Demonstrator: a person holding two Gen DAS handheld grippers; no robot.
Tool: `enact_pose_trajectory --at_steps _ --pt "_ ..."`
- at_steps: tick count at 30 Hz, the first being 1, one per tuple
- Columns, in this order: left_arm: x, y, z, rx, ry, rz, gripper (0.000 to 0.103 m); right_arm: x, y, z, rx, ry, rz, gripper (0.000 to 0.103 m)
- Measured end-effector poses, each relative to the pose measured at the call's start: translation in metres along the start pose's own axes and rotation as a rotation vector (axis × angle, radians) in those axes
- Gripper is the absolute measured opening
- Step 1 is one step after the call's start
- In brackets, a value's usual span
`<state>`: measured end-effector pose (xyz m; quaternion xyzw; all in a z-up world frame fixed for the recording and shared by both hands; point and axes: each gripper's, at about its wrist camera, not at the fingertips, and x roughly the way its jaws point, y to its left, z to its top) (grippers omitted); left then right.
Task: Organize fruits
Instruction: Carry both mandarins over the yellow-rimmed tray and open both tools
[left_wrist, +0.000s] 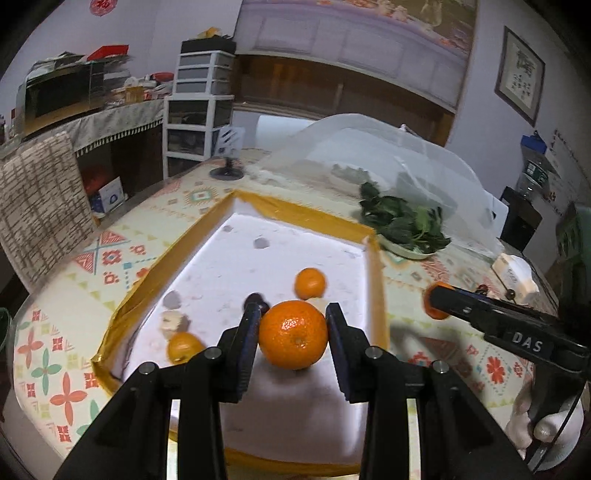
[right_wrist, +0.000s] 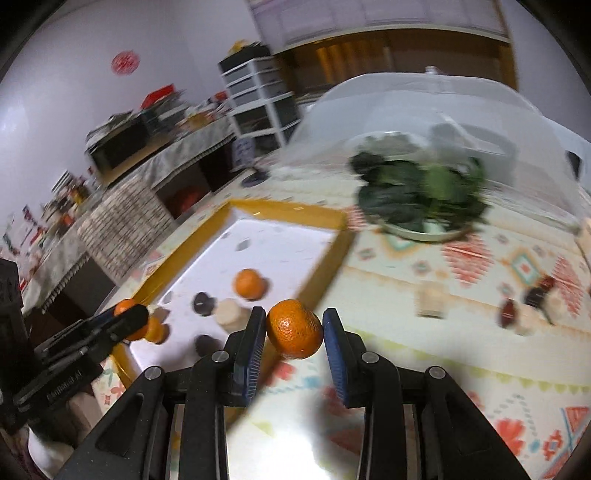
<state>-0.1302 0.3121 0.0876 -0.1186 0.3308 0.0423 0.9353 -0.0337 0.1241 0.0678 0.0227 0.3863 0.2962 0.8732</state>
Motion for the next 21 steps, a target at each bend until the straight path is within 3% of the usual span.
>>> enact_pose_trajectory --at_steps 8,21 --pt "0.018 0.033 -0.007 -0.048 0.042 0.020 0.036 0.053 0.041 0.004 -0.093 0.074 -0.031 0.034" --pt "0.031 0.038 -0.010 -0.064 0.061 0.029 0.036 0.093 0.035 0.010 -0.104 0.106 -0.115 0.035"
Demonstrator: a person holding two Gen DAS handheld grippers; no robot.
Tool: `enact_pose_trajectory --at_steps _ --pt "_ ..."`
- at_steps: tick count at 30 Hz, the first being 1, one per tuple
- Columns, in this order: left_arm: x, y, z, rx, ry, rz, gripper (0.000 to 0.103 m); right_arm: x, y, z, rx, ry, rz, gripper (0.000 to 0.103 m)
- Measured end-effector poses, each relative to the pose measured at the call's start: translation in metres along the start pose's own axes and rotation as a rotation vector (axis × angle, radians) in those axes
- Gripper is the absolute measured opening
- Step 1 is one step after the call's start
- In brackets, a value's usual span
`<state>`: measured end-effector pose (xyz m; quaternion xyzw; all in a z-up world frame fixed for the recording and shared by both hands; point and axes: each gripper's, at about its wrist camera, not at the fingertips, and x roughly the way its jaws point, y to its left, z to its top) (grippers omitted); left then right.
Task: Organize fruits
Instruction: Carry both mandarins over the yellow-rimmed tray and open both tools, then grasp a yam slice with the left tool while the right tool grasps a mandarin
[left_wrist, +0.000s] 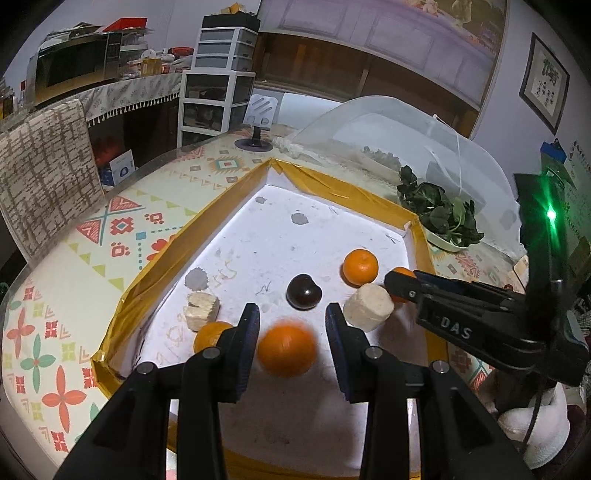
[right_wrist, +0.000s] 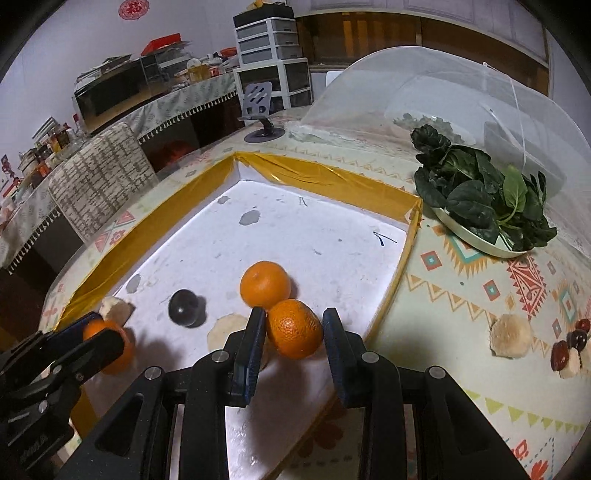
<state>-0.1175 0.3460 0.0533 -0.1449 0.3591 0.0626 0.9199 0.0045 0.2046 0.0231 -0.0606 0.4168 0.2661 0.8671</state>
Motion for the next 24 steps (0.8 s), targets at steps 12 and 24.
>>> enact_pose_trajectory --at_steps 12,24 --pt "-0.019 -0.009 0.007 -0.020 -0.051 -0.012 0.065 -0.019 0.000 0.000 0.010 -0.043 0.014 0.053" --pt "-0.059 -0.040 0.005 0.032 -0.125 -0.017 0.069 -0.077 0.000 -0.017 -0.045 -0.149 -0.099 0.065"
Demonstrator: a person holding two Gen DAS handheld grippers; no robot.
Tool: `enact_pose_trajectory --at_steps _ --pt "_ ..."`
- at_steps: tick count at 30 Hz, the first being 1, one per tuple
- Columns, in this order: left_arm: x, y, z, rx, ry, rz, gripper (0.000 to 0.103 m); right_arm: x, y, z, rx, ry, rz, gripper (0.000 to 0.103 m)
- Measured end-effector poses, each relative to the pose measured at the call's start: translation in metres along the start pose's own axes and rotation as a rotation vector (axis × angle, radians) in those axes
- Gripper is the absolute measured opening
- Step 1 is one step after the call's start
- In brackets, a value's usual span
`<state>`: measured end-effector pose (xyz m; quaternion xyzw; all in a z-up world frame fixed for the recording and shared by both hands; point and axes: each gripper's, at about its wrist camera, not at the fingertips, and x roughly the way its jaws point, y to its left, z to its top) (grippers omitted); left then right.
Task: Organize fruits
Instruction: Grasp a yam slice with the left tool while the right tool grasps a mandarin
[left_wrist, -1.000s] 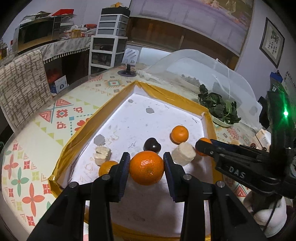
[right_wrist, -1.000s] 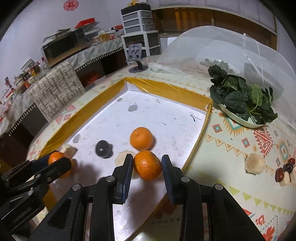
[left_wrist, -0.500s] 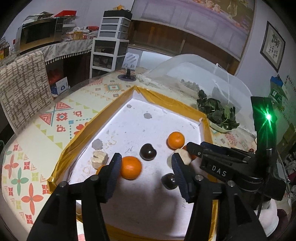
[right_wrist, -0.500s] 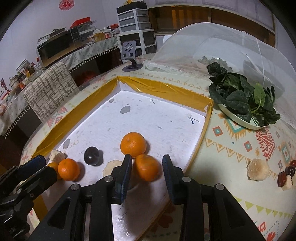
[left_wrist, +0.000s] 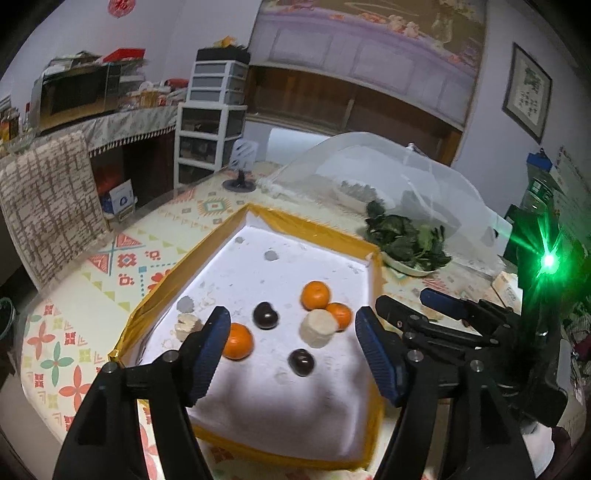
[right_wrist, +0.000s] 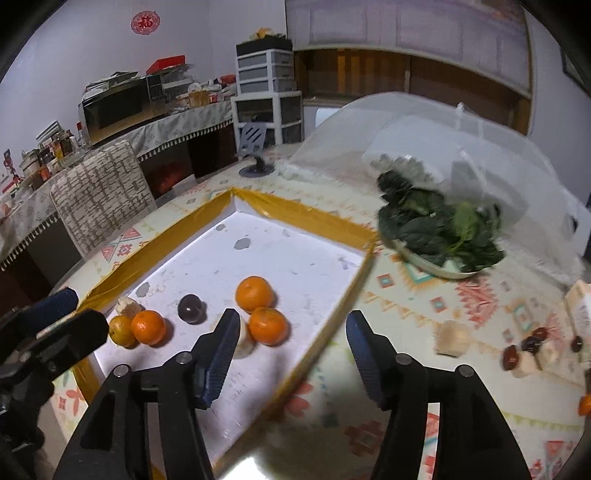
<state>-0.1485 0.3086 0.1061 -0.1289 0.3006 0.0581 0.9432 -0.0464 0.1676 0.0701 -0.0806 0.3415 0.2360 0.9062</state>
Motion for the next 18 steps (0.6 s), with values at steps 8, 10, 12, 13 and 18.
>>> enact_pose_trajectory --at_steps 8,10,12,13,18 --pt "-0.023 -0.042 -0.004 0.079 -0.047 -0.033 0.075 -0.048 -0.033 -0.015 0.039 -0.077 -0.070 0.070" --pt "-0.026 -0.054 -0.005 0.097 -0.051 -0.039 0.075 -0.057 -0.044 -0.020 0.056 -0.083 -0.082 0.070" --pt "-0.028 -0.065 -0.007 0.114 -0.052 -0.044 0.076 -0.063 -0.055 -0.025 0.071 -0.088 -0.092 0.070" --pt "-0.028 -0.070 -0.007 0.122 -0.051 -0.042 0.076 -0.067 -0.062 -0.027 0.081 -0.090 -0.096 0.070" --pt "-0.027 -0.095 -0.011 0.155 -0.040 -0.041 0.076 -0.079 -0.097 -0.042 0.127 -0.091 -0.118 0.071"
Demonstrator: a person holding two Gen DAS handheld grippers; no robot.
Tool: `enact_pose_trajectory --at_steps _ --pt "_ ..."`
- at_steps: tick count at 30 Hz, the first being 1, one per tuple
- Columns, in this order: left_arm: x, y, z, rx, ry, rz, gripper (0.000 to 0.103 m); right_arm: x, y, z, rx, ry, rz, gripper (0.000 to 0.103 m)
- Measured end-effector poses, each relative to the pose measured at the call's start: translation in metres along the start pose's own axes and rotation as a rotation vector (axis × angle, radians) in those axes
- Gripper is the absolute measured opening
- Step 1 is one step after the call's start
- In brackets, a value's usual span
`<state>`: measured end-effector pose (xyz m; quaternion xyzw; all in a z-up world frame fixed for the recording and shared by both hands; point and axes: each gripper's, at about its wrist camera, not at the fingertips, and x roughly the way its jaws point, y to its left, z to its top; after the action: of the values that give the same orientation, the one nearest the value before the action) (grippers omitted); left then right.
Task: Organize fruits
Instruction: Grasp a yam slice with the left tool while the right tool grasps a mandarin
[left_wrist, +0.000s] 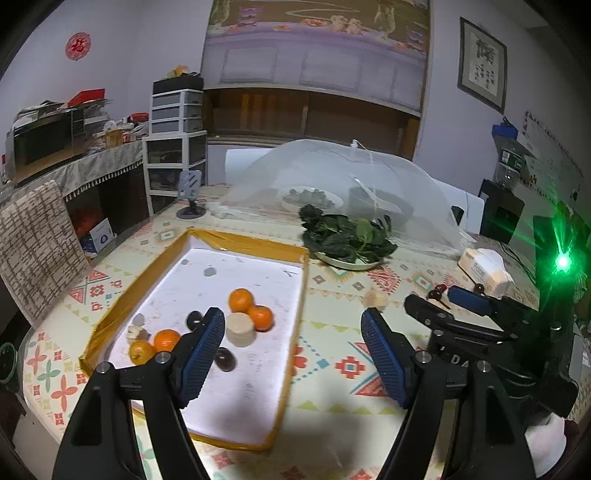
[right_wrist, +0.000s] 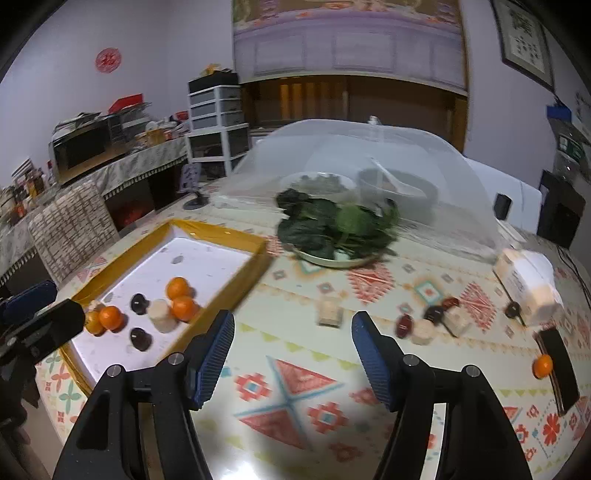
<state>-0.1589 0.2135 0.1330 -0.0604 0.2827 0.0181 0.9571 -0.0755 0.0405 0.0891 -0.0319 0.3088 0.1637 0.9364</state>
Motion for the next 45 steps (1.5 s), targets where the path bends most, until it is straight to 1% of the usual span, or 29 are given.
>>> enact_pose_trajectory --at_steps 2,4,8,9,12,15,16,20,22,24,27,31,38,39,40,41,43,44,45 --pt "0.002 -0.011 0.002 0.014 0.010 -0.015 0.076 -0.002 -0.020 -0.004 0.021 0.011 -0.012 0.071" --pt "0.005 -0.019 0.006 0.014 0.018 -0.041 0.076 -0.004 -0.048 -0.009 0.060 0.032 -0.028 0.071" --pt "0.015 -0.040 0.016 0.029 0.039 -0.087 0.076 -0.009 -0.107 -0.022 0.131 0.062 -0.096 0.071" --pt "0.020 -0.049 0.020 0.045 0.048 -0.103 0.076 -0.012 -0.127 -0.026 0.161 0.071 -0.119 0.071" --pt "0.035 -0.071 0.031 0.075 0.072 -0.160 0.076 -0.022 -0.171 -0.033 0.226 0.077 -0.162 0.071" --pt "0.053 -0.087 0.045 0.073 0.101 -0.211 0.076 -0.034 -0.210 -0.038 0.279 0.079 -0.213 0.071" --pt "0.063 -0.093 0.052 0.074 0.110 -0.230 0.076 -0.036 -0.218 -0.038 0.293 0.080 -0.219 0.071" --pt "0.097 -0.104 0.064 0.066 0.155 -0.245 0.076 -0.040 -0.249 -0.041 0.372 0.081 -0.206 0.071" --pt "0.119 -0.101 0.061 0.037 0.210 -0.253 0.076 -0.040 -0.263 -0.042 0.405 0.075 -0.196 0.071" --pt "0.137 -0.093 0.054 -0.012 0.263 -0.271 0.076 -0.040 -0.279 -0.045 0.440 0.065 -0.179 0.071" --pt "0.151 -0.085 0.042 -0.048 0.285 -0.265 0.076 -0.038 -0.304 -0.050 0.505 0.070 -0.158 0.071" --pt "0.172 -0.079 0.030 -0.075 0.327 -0.253 0.076 -0.026 -0.319 -0.054 0.546 0.100 -0.125 0.071" --pt "0.184 -0.078 0.022 -0.089 0.353 -0.256 0.076 0.008 -0.321 -0.059 0.538 0.160 -0.150 0.071" --pt "0.184 -0.078 0.022 -0.088 0.355 -0.258 0.076 0.013 -0.322 -0.061 0.544 0.173 -0.144 0.073" --pt "0.184 -0.078 0.022 -0.088 0.355 -0.259 0.076 0.016 -0.322 -0.062 0.543 0.176 -0.146 0.073" --pt "0.184 -0.078 0.022 -0.089 0.354 -0.257 0.076 0.015 -0.321 -0.061 0.545 0.167 -0.129 0.073" --pt "0.184 -0.077 0.021 -0.093 0.350 -0.257 0.076 0.008 -0.320 -0.060 0.568 0.144 -0.043 0.073" --pt "0.183 -0.076 0.021 -0.095 0.348 -0.258 0.076 0.004 -0.320 -0.059 0.573 0.132 -0.014 0.073" --pt "0.183 -0.075 0.021 -0.097 0.346 -0.259 0.076 0.000 -0.320 -0.058 0.573 0.121 -0.019 0.073"
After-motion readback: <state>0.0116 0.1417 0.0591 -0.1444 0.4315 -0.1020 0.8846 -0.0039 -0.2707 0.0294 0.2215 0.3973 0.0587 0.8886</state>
